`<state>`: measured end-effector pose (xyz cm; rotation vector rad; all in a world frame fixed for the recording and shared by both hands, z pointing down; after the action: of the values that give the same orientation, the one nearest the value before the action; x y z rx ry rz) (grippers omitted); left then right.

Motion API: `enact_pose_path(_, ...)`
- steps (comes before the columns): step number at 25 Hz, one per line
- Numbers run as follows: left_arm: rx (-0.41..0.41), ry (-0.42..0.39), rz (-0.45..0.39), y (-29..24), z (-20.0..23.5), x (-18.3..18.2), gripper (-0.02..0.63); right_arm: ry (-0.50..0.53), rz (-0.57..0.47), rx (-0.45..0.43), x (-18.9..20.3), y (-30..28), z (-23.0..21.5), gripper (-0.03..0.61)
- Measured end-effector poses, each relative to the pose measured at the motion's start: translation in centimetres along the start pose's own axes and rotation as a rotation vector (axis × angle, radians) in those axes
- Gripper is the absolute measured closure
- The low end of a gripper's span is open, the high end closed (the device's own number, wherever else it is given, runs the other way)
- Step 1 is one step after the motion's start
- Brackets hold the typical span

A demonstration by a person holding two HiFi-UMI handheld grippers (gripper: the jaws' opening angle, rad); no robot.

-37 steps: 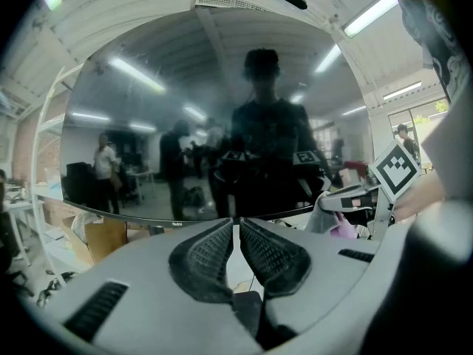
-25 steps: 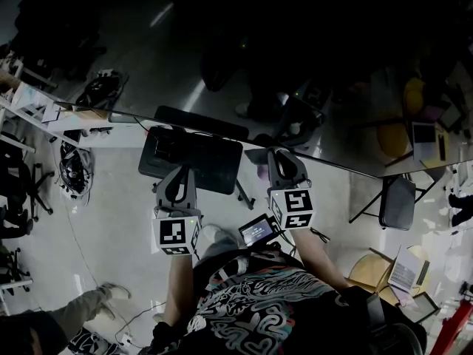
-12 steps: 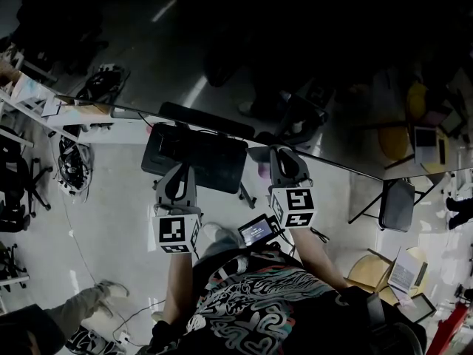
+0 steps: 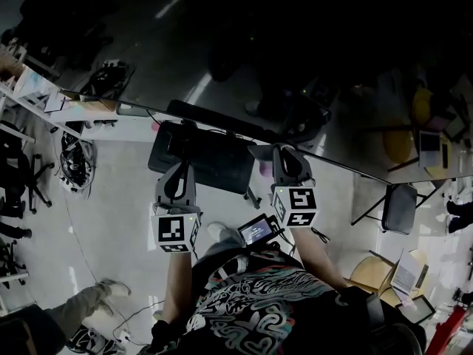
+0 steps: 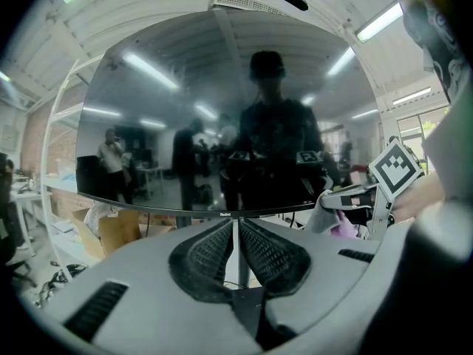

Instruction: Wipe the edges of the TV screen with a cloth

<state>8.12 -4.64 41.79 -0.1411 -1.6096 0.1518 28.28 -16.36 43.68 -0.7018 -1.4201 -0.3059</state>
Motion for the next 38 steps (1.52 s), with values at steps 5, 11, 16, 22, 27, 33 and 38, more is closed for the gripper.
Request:
enact_pose_path(5, -0.003, 0.001, -0.003, -0.1, 2.0, 0.3, 0.574, 0.001, -0.004, -0.003, -0.2, -1.1, 1.6, 0.540)
enact_pose_path(11, -0.004, 0.004, -0.006, -0.5, 3.7, 0.3, 0.574, 0.002, -0.005, -0.011, -0.7, -2.2, 3.1, 0.541)
enact_pose_path(16, -0.003, 0.005, -0.007, -0.8, 5.0, 0.4, 0.574, -0.001, -0.007, -0.012, -0.9, -2.9, 4.2, 0.541)
enact_pose_path(22, -0.005, 0.015, -0.004, -1.4, 6.8, 1.0, 0.574, -0.001, -0.009, -0.018, -1.2, -4.2, 5.6, 0.541)
enact_pose_path(27, -0.021, 0.022, -0.005, -1.3, 8.2, 1.5, 0.574, -0.003, -0.005, -0.029, -1.2, -5.1, 6.8, 0.541)
enact_pose_path(33, -0.048, 0.035, -0.007, -0.9, 10.8, 1.7, 0.574, -0.004, -0.002, -0.052, -1.6, -6.8, 8.9, 0.541)
enact_pose_path(38, -0.067, 0.043, -0.010, -0.3, 12.3, 2.0, 0.574, -0.009, 0.003, -0.071, -1.7, -7.8, 10.4, 0.541)
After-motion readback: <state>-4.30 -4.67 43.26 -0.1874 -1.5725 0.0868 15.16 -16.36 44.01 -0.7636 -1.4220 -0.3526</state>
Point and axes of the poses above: the fingertips, and each gripper's own axes: y backward along the fingers, z to its left, x out of its underside, the point moved 2 cm from there along y, backward along the fingers, and after that the axes turned 1 degree about x, right-handed, at the moved point
